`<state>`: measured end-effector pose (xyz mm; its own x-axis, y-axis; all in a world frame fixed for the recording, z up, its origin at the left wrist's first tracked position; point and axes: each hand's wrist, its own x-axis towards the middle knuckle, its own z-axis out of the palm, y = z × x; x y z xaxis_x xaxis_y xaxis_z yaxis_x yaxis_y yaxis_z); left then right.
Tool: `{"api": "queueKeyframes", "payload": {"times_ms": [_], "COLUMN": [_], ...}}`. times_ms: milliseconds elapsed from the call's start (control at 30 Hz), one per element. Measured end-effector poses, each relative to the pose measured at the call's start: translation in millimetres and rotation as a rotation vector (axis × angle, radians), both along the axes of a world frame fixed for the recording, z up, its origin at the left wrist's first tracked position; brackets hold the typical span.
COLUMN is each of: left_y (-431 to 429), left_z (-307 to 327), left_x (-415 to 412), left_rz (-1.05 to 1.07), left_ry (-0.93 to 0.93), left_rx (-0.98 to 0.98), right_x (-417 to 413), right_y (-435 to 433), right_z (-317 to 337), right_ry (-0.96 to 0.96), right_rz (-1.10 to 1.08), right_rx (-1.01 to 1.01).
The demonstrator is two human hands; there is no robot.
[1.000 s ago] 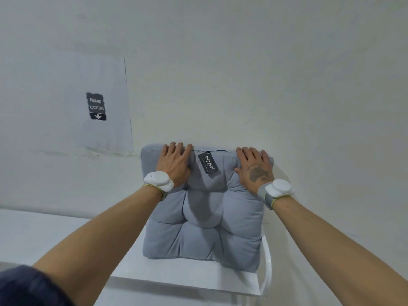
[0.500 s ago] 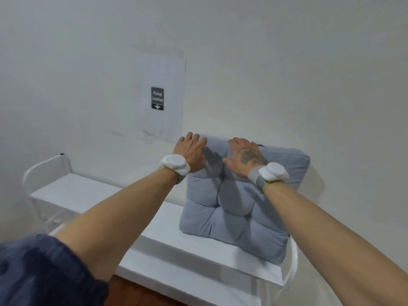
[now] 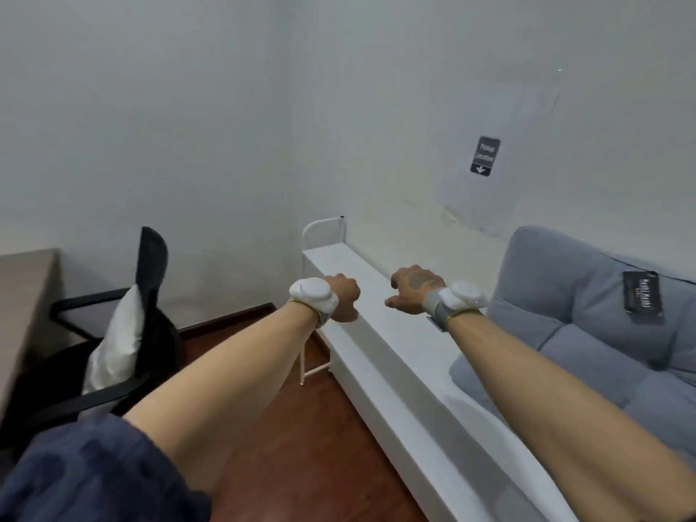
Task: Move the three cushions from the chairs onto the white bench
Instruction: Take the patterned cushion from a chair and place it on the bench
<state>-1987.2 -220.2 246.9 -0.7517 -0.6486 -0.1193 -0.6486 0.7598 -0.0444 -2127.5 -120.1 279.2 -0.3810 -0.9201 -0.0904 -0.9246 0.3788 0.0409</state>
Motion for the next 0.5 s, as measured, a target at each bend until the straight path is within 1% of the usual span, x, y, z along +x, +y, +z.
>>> {"api": "queueKeyframes", "payload": {"times_ms": [33,67,100,233,267,333,400,433,467,500], "left_y": [0.3,0.9,-0.4,7.6,6.8,15.0,28.6,42.1,45.3,59.1], "left_z": [-3.8,-6.2,-8.1,3.9,5.3,2.5,0.5,-1.2,-1.8,-4.4], "left_x": [31.8,41.9,67.2,189.8,201.2,258.9,313.8,355.5,367.0,406.0], "left_rz": [0.061,0.072,0.111,0.389,0.424,0.498,0.594,0.668,0.683,0.730], "left_ry": [0.021,0.040,0.057,0.038,0.037,0.032,0.078,0.095,0.112,0.105], "left_rx": [0.018,0.034,0.038,0.044,0.041,0.029,-0.006,-0.022,-0.024,-0.034], "right_x": [22.9,31.8,53.8,165.1,176.5,232.2,283.0,321.8,332.2,370.8], "right_y": [-13.7,-17.3,-26.8,-55.0,-56.4,-61.2,-59.4,-58.1,-56.2,-52.4], "right_z": [-5.3,-8.4,-10.8,-12.2,-12.2,-15.9,-16.1,-19.2,-18.4,-22.2], "right_ry": [0.001,-0.011,-0.010,-0.019,-0.032,-0.044,-0.060,-0.067,-0.060,-0.058], "right_rz": [0.068,0.078,0.139,0.408,0.428,0.523,0.618,0.687,0.702,0.758], "right_rx": [0.017,0.012,0.006,0.033,0.037,0.035,0.053,0.061,0.057,0.065]}}
